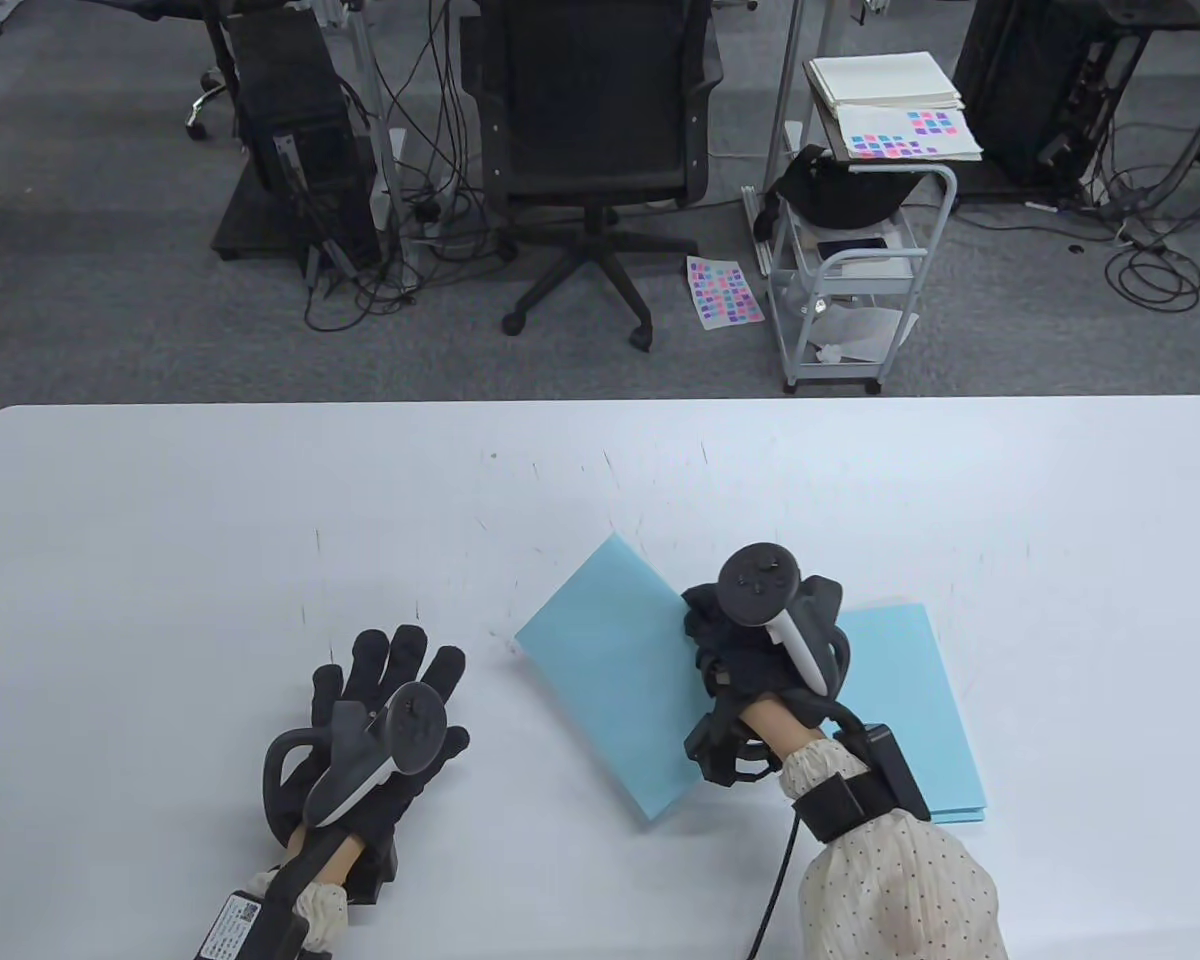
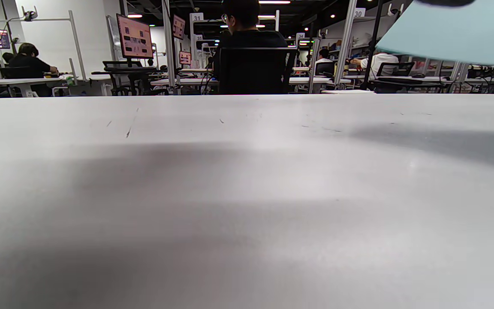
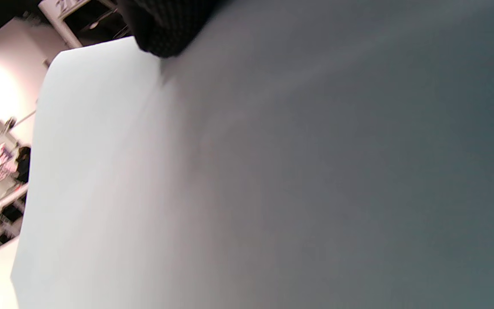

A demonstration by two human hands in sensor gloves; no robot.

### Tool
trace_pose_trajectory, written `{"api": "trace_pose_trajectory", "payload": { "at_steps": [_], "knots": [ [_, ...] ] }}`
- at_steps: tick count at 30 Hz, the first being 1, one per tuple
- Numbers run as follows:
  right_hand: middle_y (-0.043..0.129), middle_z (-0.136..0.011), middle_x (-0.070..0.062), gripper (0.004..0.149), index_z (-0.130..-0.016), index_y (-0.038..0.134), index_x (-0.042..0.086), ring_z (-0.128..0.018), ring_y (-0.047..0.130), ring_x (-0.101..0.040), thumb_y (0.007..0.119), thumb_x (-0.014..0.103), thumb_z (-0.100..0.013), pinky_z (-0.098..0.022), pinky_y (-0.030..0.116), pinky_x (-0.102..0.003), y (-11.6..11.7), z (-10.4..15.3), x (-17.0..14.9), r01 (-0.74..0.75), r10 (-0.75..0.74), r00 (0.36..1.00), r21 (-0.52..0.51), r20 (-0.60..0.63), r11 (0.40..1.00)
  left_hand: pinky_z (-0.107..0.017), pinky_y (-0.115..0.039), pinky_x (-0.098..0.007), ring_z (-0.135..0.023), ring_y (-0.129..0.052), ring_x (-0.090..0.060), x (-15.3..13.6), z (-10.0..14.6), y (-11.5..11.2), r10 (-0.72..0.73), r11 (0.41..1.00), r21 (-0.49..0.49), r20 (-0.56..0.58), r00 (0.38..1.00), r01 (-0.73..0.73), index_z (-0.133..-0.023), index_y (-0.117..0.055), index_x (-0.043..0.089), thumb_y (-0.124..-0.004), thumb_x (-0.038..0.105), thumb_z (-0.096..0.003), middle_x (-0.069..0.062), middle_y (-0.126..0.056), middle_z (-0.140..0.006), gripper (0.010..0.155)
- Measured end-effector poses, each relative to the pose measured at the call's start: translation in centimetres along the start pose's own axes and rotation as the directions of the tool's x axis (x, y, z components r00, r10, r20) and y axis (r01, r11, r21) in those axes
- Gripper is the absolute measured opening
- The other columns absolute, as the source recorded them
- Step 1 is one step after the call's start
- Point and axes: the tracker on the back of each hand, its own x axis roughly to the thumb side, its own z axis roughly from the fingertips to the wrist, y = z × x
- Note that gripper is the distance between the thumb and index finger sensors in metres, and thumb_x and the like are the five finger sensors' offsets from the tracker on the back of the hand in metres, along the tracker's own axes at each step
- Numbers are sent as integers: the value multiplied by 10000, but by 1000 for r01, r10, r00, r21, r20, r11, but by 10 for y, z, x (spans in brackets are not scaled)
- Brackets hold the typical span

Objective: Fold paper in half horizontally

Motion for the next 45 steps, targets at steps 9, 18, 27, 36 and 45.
{"api": "trace_pose_trajectory", "payload": {
  "at_steps": [9, 18, 27, 36, 45],
  "knots": [
    [915, -628, 23, 433, -876, 764, 176, -793, 830, -303, 677, 234, -456, -698, 545, -586, -48, 5, -64, 89, -112, 980, -142, -166, 986, -881, -324, -566, -1184, -240, -196, 1, 1, -1, -6, 1000, -2, -1, 1000, 6, -1025, -333, 599, -645, 647, -343, 189, -225, -1209, 752],
    [922, -624, 21, 433, -874, 772, 171, -787, 836, -301, 684, 232, -454, -697, 547, -586, -73, 8, -141, 79, -153, 914, -204, -376, 976, -881, -324, -566, -1184, -239, -194, 2, 1, -2, -7, 1000, -11, 0, 1000, 7, -1026, -335, 596, -645, 647, -342, 190, -226, -1209, 753],
    [923, -640, 7, 432, -879, 780, 171, -814, 810, -305, 709, 233, -458, -708, 526, -586, -58, 4, -194, 79, -173, 842, -199, -510, 977, -881, -324, -567, -1184, -241, -195, 3, 2, -2, -13, 1000, -14, 4, 1000, 13, -1027, -338, 593, -646, 647, -341, 189, -230, -1209, 754],
    [889, -729, -1, 447, -918, 740, 185, -926, 679, -338, 716, 247, -476, -733, 444, -607, -49, 1, -206, -11, -100, 819, -190, -564, 982, -881, -326, -565, -1183, -240, -194, 2, 2, -2, -10, 1000, -12, 1, 1000, 10, -1029, -339, 590, -646, 646, -342, 190, -235, -1209, 754],
    [802, -841, -4, 512, -989, 621, 202, -971, 590, -344, 701, 256, -486, -740, 415, -610, -44, 4, -206, -106, -17, 806, -172, -591, 979, -880, -329, -566, -1182, -240, -198, 2, 3, -3, -6, 1000, -15, 1, 1000, 6, -1029, -342, 588, -647, 645, -342, 188, -235, -1209, 754]
  ]
}}
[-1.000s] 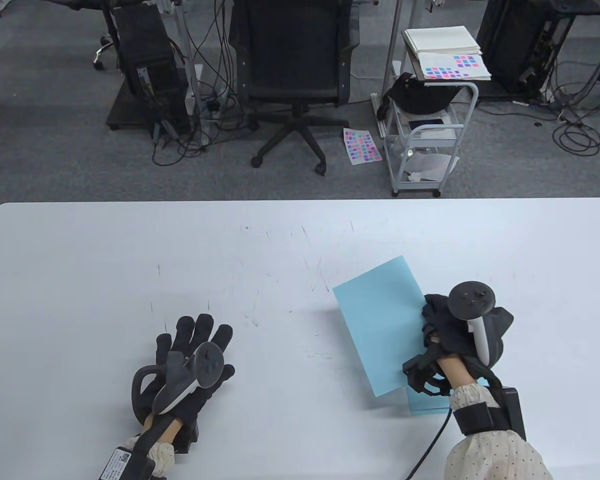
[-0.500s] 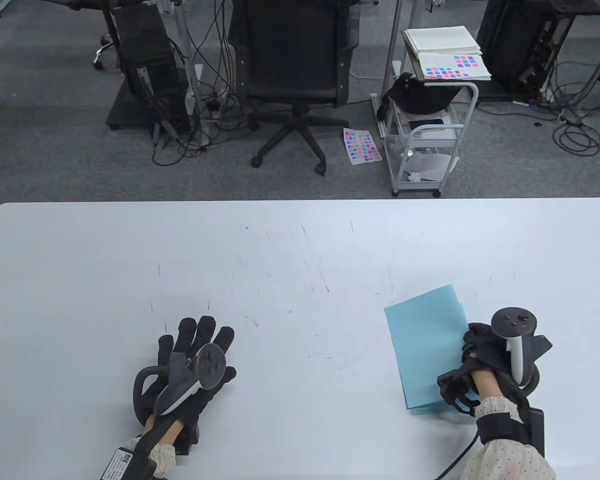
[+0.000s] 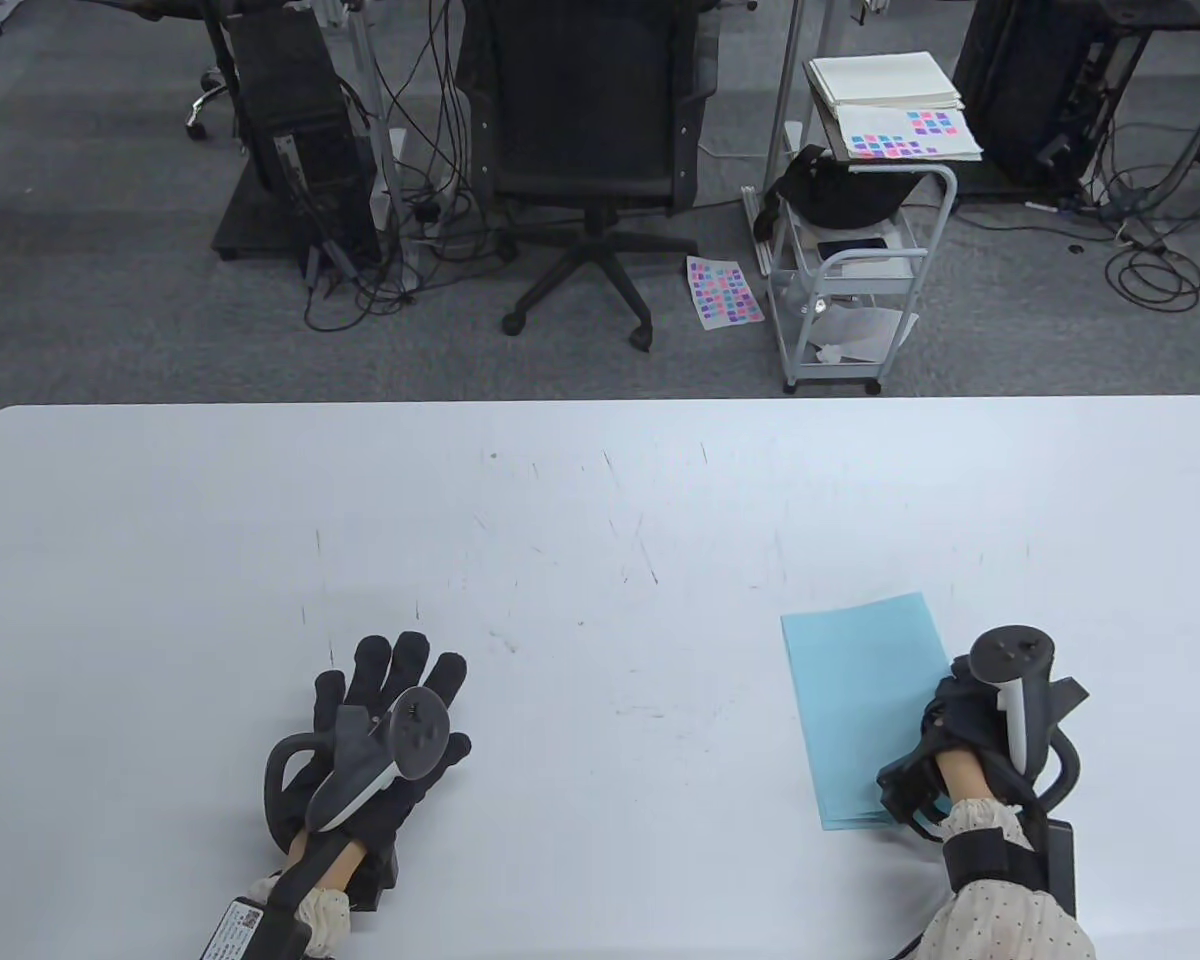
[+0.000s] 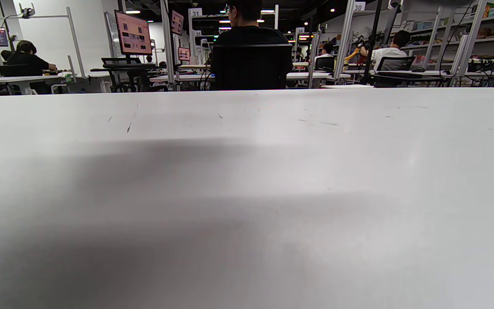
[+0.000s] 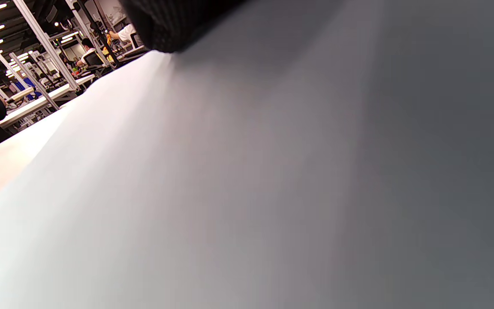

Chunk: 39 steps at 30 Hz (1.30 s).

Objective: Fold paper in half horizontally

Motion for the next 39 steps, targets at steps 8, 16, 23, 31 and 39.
{"api": "trace_pose_trajectory", "payload": {
  "at_steps": [8, 16, 23, 31, 39],
  "knots": [
    [581, -1063, -64, 621, -1054, 469, 224, -1033, 404, -387, 699, 333, -488, -744, 368, -625, -2, 18, 12, -48, 48, 995, 4, 91, 999, -880, -328, -566, -1183, -239, -198, 4, 1, -2, -9, 1000, -2, 15, 1000, 9, -1030, -341, 587, -646, 646, -342, 187, -234, -1210, 755],
    [534, -1097, -68, 633, -1061, 456, 227, -1042, 369, -402, 698, 346, -489, -743, 350, -635, -2, 62, 49, -91, 84, 946, 9, 312, 996, -882, -326, -565, -1184, -239, -193, 11, 3, -4, -10, 1000, 4, 39, 999, 10, -1028, -334, 589, -645, 646, -343, 190, -235, -1209, 755],
    [474, -1129, -67, 677, -1071, 436, 252, -1053, 300, -414, 708, 418, -474, -742, 296, -653, 15, 120, 85, -129, 103, 817, 7, 567, 992, -883, -319, -566, -1185, -233, -191, 21, 3, -10, -15, 1000, 1, 73, 997, 15, -1028, -324, 590, -641, 646, -344, 192, -229, -1210, 756],
    [163, -1182, -41, 736, -1084, 369, 327, -1055, 107, -416, 701, 507, -452, -730, 183, -674, 59, 166, 100, -252, 195, 631, -39, 751, 967, -884, -309, -573, -1186, -212, -200, 26, 5, -12, -61, 998, 33, 50, 997, 60, -1031, -300, 593, -637, 654, -342, 186, -206, -1213, 769],
    [25, -1175, 22, 805, -1078, 278, 409, -1051, 4, -399, 717, 562, -421, -712, 124, -703, 82, 182, 107, -342, 240, 525, -55, 816, 938, -879, -288, -597, -1183, -161, -210, 35, 6, -16, -87, 996, 38, 60, 994, 85, -1030, -251, 596, -626, 668, -335, 179, -150, -1210, 793]
  ]
}}
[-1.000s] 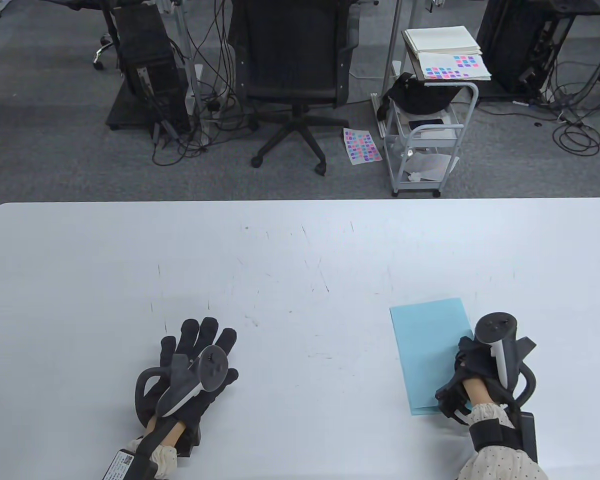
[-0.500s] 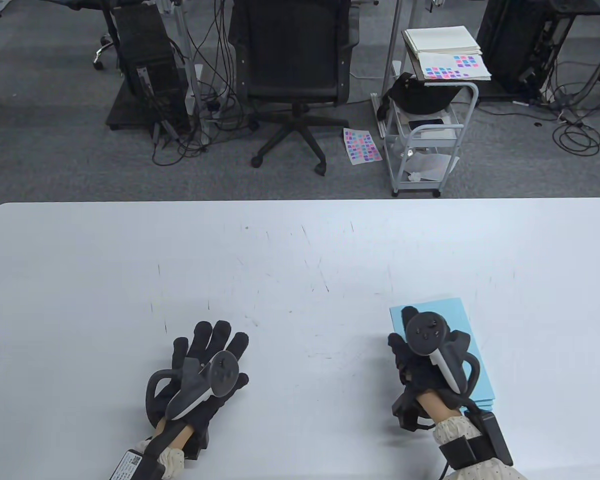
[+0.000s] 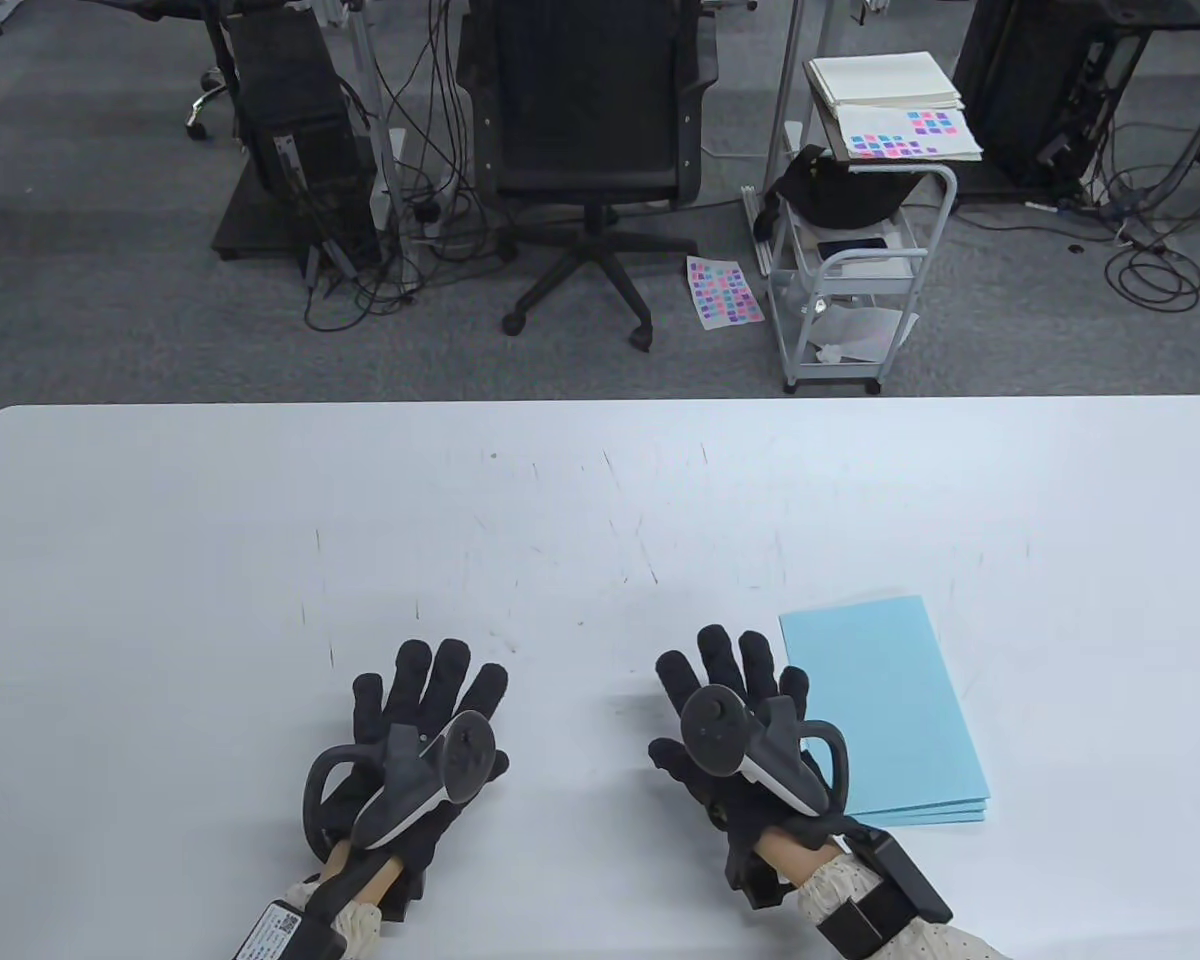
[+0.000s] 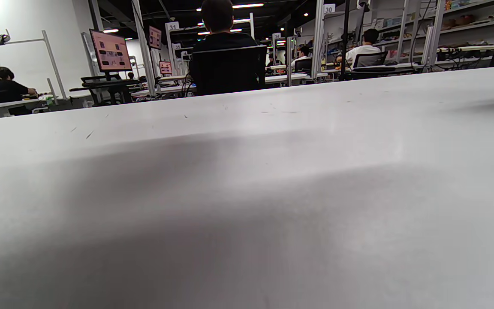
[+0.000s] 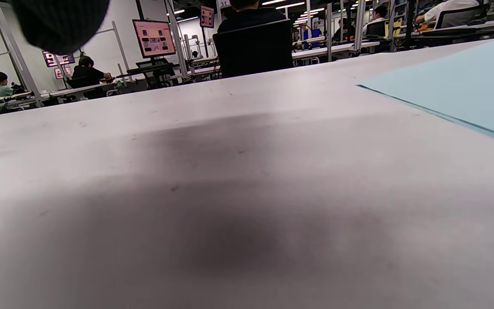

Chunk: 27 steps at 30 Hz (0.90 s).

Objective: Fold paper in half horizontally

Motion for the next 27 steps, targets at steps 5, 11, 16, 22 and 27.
{"api": "trace_pose_trajectory", "payload": {
  "at_steps": [5, 11, 16, 22, 27],
  "knots": [
    [37, -1178, 20, 805, -1079, 274, 406, -1050, -15, -398, 708, 571, -421, -713, 115, -697, 8, 1, 5, -27, 26, 999, 17, 39, 1000, -875, -260, -609, -1166, -90, -223, 4, -1, -6, -15, 1000, -24, 15, 1000, 16, -1025, -219, 604, -620, 673, -331, 174, -84, -1199, 804],
    [55, -1181, 17, 788, -1080, 286, 400, -1049, -12, -396, 703, 559, -430, -715, 112, -691, 13, 0, 3, -34, 32, 998, 33, 51, 999, -874, -254, -614, -1165, -85, -225, 5, -2, -9, -28, 999, -35, 29, 999, 29, -1023, -220, 607, -619, 674, -329, 174, -83, -1199, 803],
    [82, -1180, 26, 778, -1079, 298, 399, -1051, 2, -391, 705, 550, -433, -715, 112, -689, 17, 0, -1, -44, 42, 998, 56, 45, 997, -873, -252, -615, -1164, -83, -224, 3, -3, -11, -31, 999, -43, 31, 999, 32, -1022, -222, 608, -619, 674, -329, 173, -83, -1199, 801],
    [111, -1189, 17, 763, -1081, 327, 391, -1055, 14, -394, 704, 546, -436, -716, 115, -688, 16, 0, 1, -39, 36, 998, 57, 55, 998, -872, -255, -616, -1164, -86, -225, 2, -4, -11, -27, 998, -47, 32, 999, 29, -1024, -225, 604, -622, 672, -330, 173, -87, -1200, 802],
    [136, -1194, 13, 753, -1082, 349, 384, -1058, 30, -398, 703, 546, -437, -715, 110, -689, 17, 1, 5, -50, 47, 996, 55, 70, 997, -873, -254, -614, -1165, -85, -225, 2, -6, -10, -25, 998, -51, 46, 999, 28, -1025, -223, 603, -621, 672, -332, 172, -85, -1200, 802]
  ]
}}
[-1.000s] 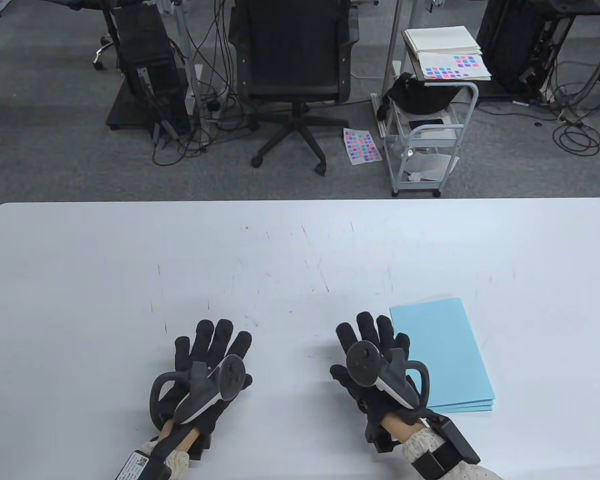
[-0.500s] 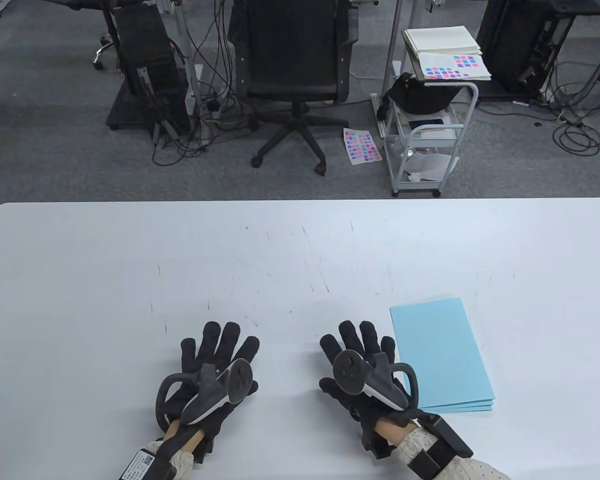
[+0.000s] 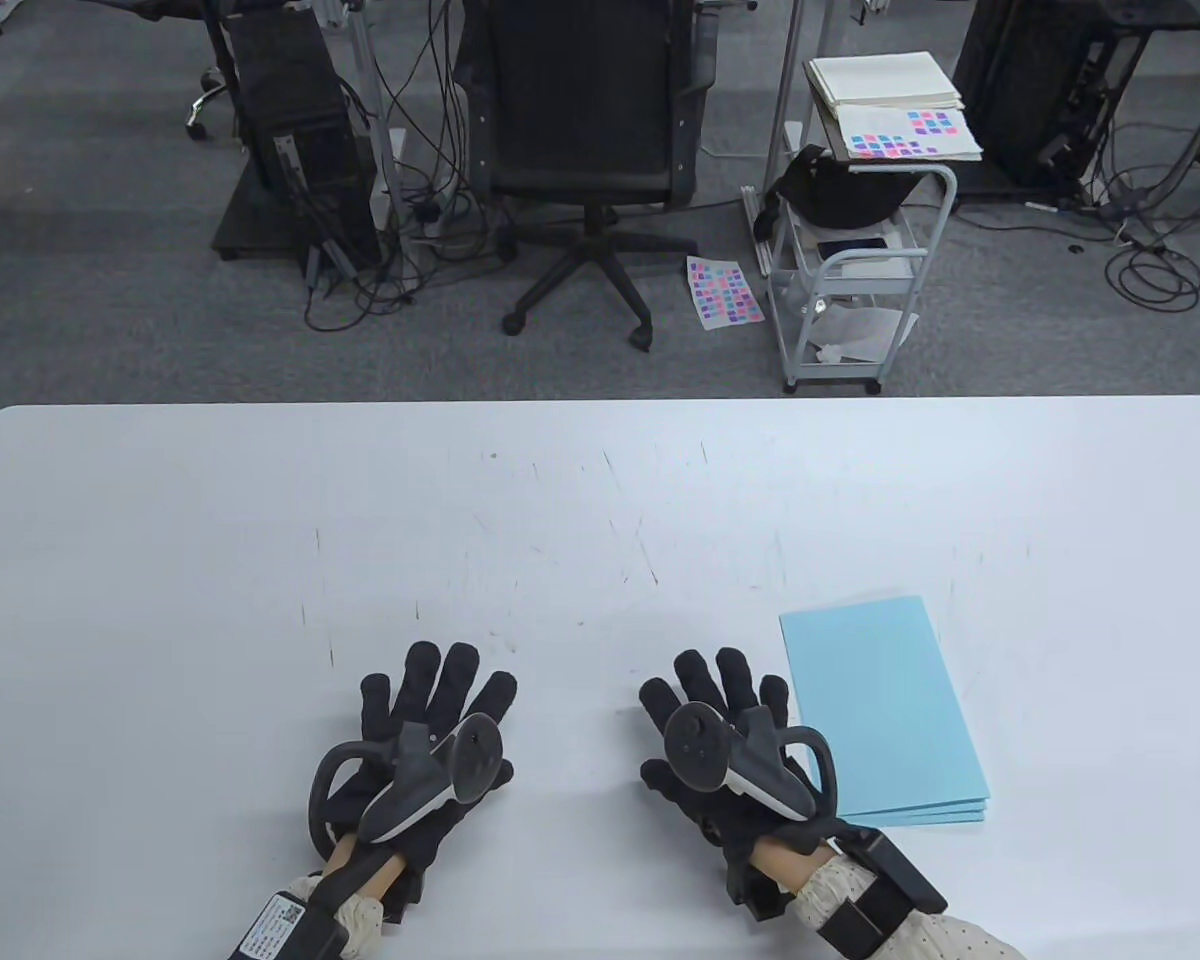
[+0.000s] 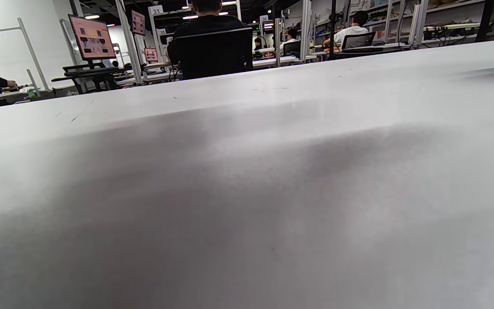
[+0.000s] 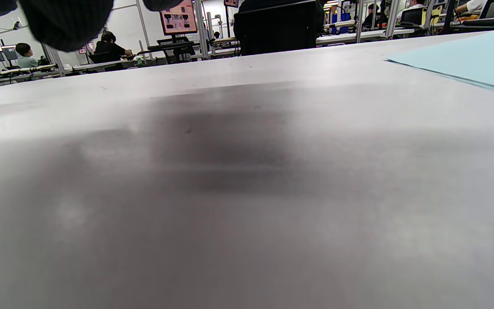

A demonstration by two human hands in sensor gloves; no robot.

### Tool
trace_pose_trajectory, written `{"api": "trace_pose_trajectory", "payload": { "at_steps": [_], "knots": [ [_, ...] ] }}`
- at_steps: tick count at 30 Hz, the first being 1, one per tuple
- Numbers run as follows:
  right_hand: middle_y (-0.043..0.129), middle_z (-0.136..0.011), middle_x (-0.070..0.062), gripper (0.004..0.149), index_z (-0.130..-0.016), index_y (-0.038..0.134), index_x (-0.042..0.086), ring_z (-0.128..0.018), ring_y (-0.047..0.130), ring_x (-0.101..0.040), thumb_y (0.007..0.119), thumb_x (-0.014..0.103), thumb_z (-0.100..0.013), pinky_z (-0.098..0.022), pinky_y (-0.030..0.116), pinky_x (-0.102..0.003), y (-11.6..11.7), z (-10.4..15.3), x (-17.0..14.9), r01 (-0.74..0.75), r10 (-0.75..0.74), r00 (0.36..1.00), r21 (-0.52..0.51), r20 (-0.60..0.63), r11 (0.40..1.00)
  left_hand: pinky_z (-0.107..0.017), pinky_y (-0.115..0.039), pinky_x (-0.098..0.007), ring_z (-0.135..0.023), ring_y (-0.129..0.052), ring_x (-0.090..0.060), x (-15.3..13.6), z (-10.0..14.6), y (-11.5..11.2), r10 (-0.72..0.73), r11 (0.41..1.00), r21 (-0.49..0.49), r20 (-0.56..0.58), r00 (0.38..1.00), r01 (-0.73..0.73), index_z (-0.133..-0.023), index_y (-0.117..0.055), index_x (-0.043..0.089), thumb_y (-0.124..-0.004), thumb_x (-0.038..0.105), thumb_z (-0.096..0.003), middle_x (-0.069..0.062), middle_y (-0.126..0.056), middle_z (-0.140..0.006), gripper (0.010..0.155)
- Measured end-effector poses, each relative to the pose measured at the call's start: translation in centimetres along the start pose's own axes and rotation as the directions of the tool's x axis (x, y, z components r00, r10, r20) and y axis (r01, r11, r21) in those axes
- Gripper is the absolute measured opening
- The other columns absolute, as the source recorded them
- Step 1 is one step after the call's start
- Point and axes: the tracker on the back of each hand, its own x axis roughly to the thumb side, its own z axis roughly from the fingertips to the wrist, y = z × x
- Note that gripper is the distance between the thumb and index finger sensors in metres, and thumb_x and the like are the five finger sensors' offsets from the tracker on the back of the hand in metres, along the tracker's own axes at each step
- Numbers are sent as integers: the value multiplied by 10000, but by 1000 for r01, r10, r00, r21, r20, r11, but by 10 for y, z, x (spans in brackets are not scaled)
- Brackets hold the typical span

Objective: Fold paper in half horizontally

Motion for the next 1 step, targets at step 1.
{"api": "trace_pose_trajectory", "payload": {
  "at_steps": [1],
  "knots": [
    [139, -1193, 12, 750, -1081, 354, 385, -1058, 33, -398, 703, 546, -436, -713, 111, -690, 0, 0, 1, -4, 4, 1000, 0, 2, 1000, -875, -254, -613, -1165, -85, -222, 0, 0, 0, 0, 1000, 0, 2, 1000, 0, -1024, -220, 605, -619, 672, -332, 174, -83, -1200, 802]
  ]
}}
